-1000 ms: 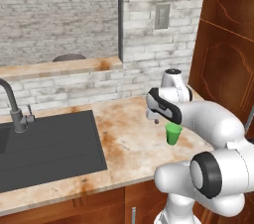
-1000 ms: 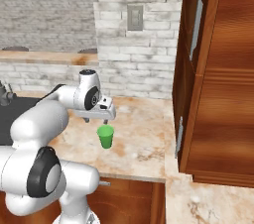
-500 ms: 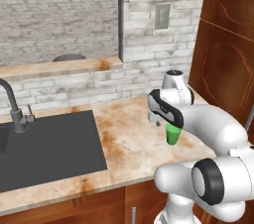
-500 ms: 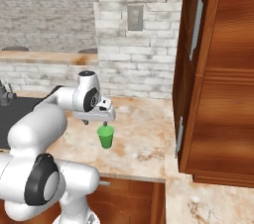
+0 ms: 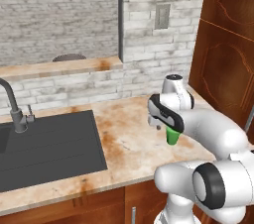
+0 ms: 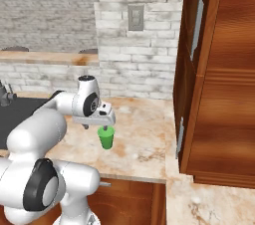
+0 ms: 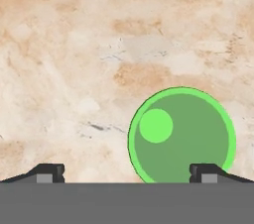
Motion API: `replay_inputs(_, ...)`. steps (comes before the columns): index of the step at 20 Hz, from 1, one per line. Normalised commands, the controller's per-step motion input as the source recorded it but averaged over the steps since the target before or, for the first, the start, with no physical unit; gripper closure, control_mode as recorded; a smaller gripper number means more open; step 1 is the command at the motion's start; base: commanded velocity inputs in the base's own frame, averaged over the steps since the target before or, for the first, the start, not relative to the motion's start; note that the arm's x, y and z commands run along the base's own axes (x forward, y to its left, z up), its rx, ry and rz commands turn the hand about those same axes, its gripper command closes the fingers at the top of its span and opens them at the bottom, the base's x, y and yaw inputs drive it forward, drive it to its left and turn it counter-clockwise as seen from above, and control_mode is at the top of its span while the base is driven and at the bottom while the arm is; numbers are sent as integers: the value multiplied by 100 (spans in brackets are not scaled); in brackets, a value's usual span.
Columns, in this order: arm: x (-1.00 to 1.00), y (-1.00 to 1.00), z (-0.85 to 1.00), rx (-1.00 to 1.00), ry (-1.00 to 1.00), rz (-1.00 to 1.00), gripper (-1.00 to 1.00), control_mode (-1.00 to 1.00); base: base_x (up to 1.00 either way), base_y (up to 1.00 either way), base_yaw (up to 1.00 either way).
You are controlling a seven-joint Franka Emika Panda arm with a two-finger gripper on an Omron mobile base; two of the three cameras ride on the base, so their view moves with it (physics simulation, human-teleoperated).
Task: Place the pitcher and cup on the dining counter for serving.
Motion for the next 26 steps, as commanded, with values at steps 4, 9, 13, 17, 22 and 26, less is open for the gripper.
replay_inputs(4,16,0,-30,-4,0,0,-100,-100,0,0,0)
replay_inputs(9,12,0,-29,-4,0,0,-100,-100,0,0,0)
replay_inputs(13,14,0,-27,-4,0,1,-100,-100,0,0,0)
replay_inputs(17,2,-1,-26,-2,0,4,-100,-100,0,0,0)
replay_inputs(22,0,-2,-28,-1,1,6,-100,-100,0,0,0)
replay_inputs(26,0,-2,-25,-1,4,5,100,-100,0,0,0)
